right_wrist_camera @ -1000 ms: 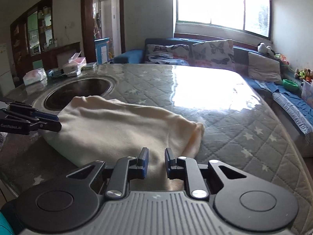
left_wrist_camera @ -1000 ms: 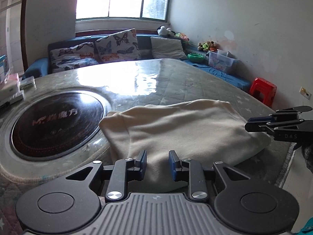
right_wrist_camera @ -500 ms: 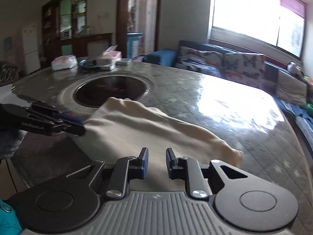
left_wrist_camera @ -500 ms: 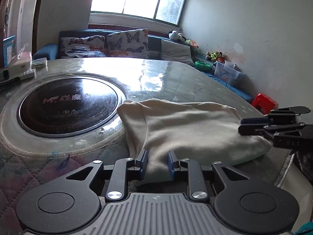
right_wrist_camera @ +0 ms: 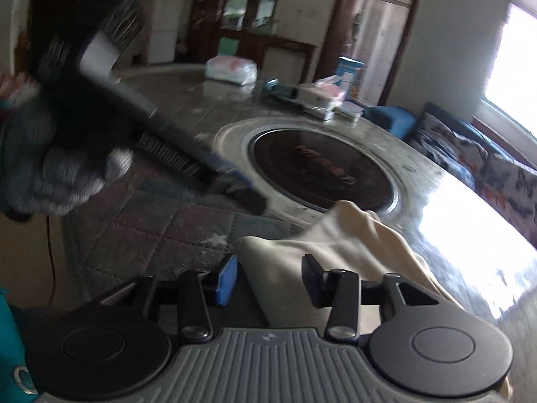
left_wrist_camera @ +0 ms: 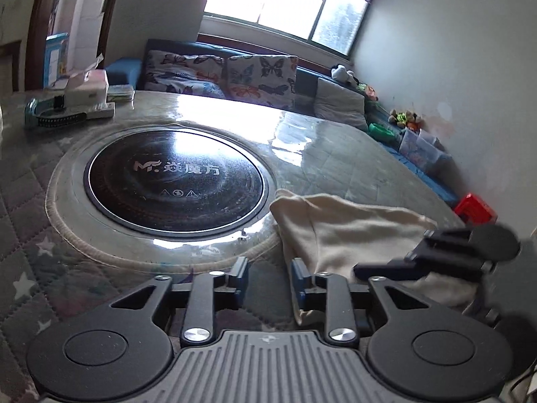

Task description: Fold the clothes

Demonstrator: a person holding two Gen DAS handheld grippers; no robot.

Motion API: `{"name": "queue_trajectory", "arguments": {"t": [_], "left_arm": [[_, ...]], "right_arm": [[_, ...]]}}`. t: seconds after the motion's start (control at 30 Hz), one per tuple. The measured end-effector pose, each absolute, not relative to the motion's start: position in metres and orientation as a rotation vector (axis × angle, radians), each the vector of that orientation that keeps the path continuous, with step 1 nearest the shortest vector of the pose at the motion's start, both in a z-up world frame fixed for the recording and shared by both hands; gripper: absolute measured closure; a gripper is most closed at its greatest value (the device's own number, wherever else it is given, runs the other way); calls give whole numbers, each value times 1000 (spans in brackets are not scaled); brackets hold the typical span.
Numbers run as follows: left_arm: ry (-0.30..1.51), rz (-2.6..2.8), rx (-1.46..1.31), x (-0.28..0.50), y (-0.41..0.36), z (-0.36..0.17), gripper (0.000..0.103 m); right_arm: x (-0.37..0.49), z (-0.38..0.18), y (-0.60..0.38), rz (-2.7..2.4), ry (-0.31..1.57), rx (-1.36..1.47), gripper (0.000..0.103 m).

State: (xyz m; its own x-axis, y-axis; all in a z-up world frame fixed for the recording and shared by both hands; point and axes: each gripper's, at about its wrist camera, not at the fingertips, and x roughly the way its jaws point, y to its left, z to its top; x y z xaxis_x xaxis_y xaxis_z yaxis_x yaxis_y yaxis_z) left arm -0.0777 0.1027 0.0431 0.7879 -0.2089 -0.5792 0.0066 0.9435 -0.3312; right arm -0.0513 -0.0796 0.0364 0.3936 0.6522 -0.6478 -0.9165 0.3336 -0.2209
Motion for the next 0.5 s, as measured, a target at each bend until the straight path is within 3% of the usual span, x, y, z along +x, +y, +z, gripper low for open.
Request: {"name": "queue_trajectory", "arguments": {"t": [0.1, 0.27, 0.5], "left_arm": [[679, -139, -387, -65, 103, 43, 58], [746, -127, -487, -40, 103, 33, 56], [807, -105, -654, -19, 102, 24, 51]], "right_arm": [[-57, 29, -69, 1076, 495, -662, 62], [-52, 32, -73, 1032, 518, -594, 89], [-40, 50, -94, 1038, 544, -429, 92]]}}
